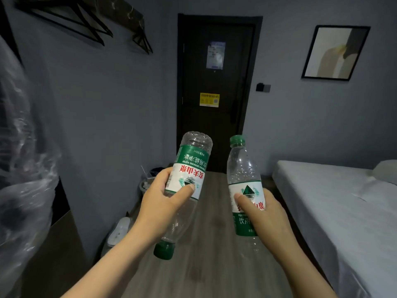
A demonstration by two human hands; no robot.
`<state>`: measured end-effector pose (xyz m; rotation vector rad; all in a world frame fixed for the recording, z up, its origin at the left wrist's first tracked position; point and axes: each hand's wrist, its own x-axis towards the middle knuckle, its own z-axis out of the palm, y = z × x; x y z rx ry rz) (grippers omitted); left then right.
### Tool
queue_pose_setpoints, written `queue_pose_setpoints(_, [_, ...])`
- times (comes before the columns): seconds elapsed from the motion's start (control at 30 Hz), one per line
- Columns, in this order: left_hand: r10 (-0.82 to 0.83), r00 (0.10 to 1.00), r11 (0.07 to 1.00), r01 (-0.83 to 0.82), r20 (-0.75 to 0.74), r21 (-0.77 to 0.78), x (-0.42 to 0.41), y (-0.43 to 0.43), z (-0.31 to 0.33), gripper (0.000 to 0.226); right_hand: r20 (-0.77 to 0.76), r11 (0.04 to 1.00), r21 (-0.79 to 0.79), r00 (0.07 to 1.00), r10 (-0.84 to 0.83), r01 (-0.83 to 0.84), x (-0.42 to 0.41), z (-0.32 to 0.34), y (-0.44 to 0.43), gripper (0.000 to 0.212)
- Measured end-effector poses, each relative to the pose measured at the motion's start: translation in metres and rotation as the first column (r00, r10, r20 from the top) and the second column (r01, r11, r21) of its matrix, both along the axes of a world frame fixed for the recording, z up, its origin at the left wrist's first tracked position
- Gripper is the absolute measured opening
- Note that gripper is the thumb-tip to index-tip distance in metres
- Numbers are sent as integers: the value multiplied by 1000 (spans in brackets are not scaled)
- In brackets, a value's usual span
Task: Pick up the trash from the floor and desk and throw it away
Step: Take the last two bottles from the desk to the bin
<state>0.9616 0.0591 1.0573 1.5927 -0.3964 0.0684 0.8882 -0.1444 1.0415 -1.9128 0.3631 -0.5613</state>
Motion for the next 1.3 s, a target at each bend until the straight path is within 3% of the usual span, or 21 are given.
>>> queue_pose_setpoints(0.47, [154,980,988,-152,-126,20,249,-126,-32,29,-43,991,45,991,124,-122,273,-8,-138,19])
queue_pose_setpoints(0.9, [227,953,973,-228,-202,16,515,-150,-77,25,-148,988,34,977,155,-152,536,-35,-171,24])
queue_pose_setpoints(1.3, [312,915,948,-280,-258,153,730,-170,-103,29,-262,987,29,952,162,-160,760,-69,-207,37])
